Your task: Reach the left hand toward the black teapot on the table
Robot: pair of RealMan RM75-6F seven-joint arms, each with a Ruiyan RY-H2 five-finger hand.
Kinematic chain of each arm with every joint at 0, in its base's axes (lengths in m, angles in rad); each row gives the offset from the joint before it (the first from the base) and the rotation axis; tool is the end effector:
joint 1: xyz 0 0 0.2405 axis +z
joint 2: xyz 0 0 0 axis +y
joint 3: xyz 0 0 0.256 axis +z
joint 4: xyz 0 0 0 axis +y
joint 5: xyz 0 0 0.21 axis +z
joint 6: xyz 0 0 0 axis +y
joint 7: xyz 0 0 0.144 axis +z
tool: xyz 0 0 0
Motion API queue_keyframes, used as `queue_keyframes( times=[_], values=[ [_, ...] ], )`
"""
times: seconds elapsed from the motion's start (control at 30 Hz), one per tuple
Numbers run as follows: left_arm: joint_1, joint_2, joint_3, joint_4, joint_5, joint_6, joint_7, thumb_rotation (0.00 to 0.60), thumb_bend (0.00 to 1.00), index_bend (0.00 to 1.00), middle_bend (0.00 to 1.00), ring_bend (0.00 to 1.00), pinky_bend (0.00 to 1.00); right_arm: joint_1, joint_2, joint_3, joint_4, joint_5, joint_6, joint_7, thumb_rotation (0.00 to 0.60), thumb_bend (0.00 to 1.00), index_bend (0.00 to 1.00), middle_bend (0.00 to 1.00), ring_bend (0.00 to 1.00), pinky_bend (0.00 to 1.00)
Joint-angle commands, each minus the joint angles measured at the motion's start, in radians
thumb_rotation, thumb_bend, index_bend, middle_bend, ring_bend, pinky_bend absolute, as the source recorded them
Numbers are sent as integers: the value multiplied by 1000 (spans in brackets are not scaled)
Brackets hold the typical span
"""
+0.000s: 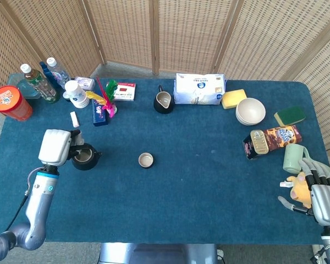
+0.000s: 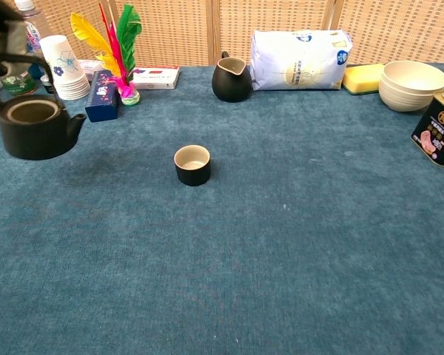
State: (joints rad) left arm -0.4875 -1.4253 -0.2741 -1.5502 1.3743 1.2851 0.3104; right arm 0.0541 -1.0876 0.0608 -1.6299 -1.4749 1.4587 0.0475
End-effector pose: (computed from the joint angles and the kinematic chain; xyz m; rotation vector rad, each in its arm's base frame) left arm -0.1852 0.3224 0.0805 -1.5204 -0.6952 -1.1222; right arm -0.3191 -0.1734 0.1670 1.3396 -0.9692 0.8915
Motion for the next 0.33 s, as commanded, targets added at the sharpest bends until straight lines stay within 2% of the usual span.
queue_keyframes(
  times=[0.03, 0.33],
  values=[
    [-46, 36, 6, -25, 48, -39, 0, 600, 634, 722, 802, 871, 1000, 1, -2, 1, 1, 2, 0, -6, 334, 0, 0, 0, 0, 0],
    [-141, 36, -2, -37, 43, -132, 141, 600, 631, 722, 803, 870, 1000, -2, 2, 3, -3, 4, 5, 3, 335, 0, 0, 0, 0, 0]
  ],
)
